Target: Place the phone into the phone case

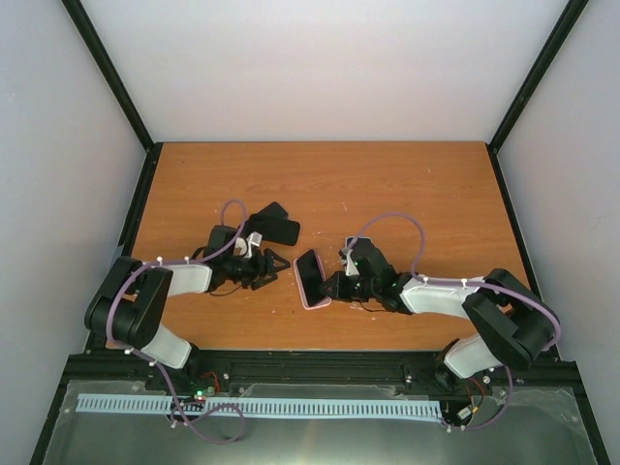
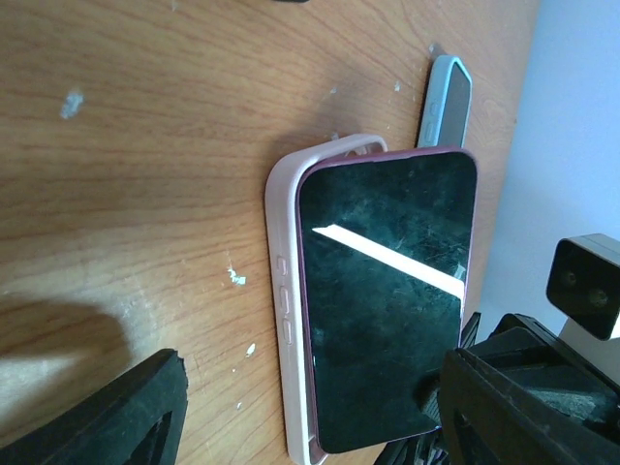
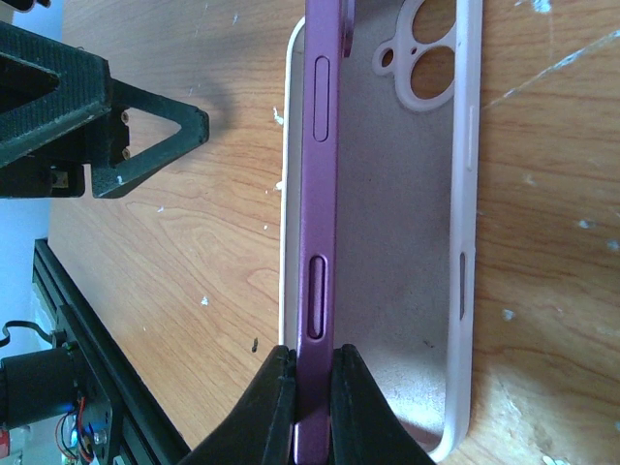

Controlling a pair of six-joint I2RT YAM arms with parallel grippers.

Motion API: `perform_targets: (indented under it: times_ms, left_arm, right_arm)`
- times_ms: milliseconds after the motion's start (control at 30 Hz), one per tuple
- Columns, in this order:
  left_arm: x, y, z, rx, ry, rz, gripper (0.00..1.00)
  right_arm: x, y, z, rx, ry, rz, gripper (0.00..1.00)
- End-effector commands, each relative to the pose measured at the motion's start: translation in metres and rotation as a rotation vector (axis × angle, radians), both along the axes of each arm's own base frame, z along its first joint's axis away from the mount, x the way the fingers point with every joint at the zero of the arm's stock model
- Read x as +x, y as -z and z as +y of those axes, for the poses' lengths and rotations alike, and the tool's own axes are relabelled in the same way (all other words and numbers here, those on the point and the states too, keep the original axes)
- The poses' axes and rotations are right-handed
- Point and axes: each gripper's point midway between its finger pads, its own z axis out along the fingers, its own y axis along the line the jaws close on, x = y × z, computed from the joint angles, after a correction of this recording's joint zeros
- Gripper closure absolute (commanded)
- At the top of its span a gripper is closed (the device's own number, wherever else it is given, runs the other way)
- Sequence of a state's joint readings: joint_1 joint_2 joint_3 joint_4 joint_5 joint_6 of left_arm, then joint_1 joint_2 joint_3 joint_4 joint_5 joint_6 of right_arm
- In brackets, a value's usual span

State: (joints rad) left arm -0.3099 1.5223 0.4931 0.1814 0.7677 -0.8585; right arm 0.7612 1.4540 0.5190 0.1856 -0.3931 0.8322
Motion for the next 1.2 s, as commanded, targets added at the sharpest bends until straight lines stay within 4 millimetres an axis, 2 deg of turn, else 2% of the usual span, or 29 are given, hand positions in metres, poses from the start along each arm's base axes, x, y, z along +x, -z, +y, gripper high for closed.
perform_targets:
  times_ms: [0, 333, 533, 933, 1167]
  left_arm:
    - [-0.001, -0.001, -0.01, -0.027, 0.024, -0.01, 0.29]
    - [-0.001, -0.002, -0.023, -0.045, 0.047, -0.013, 0.37]
    - [-0.005, 0.006, -0.028, -0.04, 0.052, 0.005, 0.39]
    - [-0.016, 0.007, -0.057, -0.066, 0.107, 0.013, 0.43]
    - [-0.017, 0.005, -0.059, -0.065, 0.108, 0.007, 0.44]
  right_arm:
    - [0.0, 0.008, 0.001, 0.006, 0.009, 0.033, 0.97]
    - [-0.004, 0.012, 0.005, 0.039, 0.01, 0.077, 0.97]
    - [-0.005, 0.013, 0.006, 0.06, 0.028, 0.104, 0.97]
    - [-0.008, 0.024, 0.009, 0.108, 0.07, 0.177, 0.97]
    - [-0.012, 0.031, 0.009, 0.115, 0.073, 0.202, 0.97]
